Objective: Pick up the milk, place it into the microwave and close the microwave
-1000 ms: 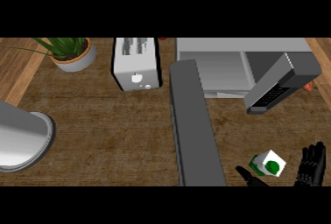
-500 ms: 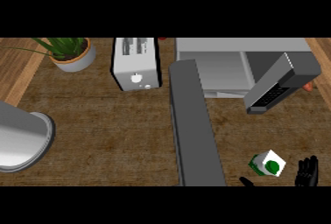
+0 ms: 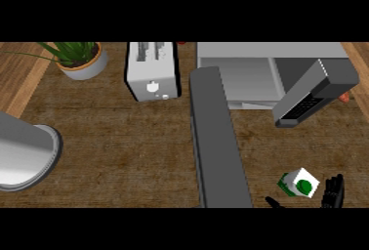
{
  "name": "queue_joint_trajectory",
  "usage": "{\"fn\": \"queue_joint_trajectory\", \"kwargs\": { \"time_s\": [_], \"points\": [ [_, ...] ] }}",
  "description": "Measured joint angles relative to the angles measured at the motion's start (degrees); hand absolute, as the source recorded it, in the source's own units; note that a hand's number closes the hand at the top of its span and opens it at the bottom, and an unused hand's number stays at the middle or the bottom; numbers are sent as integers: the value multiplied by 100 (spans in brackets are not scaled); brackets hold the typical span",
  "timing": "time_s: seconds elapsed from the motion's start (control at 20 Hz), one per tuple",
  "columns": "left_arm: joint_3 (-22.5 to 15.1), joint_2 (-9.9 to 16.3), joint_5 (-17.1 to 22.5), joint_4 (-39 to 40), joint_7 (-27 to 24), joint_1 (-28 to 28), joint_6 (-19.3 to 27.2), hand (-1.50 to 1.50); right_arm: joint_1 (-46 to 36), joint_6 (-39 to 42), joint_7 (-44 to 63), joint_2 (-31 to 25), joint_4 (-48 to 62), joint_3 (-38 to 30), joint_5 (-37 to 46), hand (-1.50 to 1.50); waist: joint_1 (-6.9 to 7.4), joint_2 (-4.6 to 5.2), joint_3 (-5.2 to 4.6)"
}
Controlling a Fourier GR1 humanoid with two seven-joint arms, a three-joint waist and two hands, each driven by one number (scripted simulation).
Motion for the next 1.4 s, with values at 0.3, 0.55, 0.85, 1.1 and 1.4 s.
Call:
{"fn": "queue_joint_trajectory", "kwargs": {
  "time_s": [0.3,0.55,0.85,1.1,1.4],
  "points": [
    [45,-15,56,-35,113,-71,-53,-150,-716,253,-513,-201,1220,-511,-177,-150,4,3,0],
    [98,45,94,-30,218,-72,-23,-150,-1245,461,-913,-313,2169,-785,-244,150,11,3,0],
    [279,24,218,-32,329,-107,-107,-150,-1634,800,-1436,-466,2889,-873,-165,150,16,-7,-25],
    [381,20,296,-9,304,-137,-139,-150,-1826,637,-1635,-375,2946,-920,-37,150,7,-7,-21],
    [432,13,353,37,282,-150,-276,-150,-2041,938,-1612,-441,2822,-570,185,150,49,1,-4]
  ]
}}
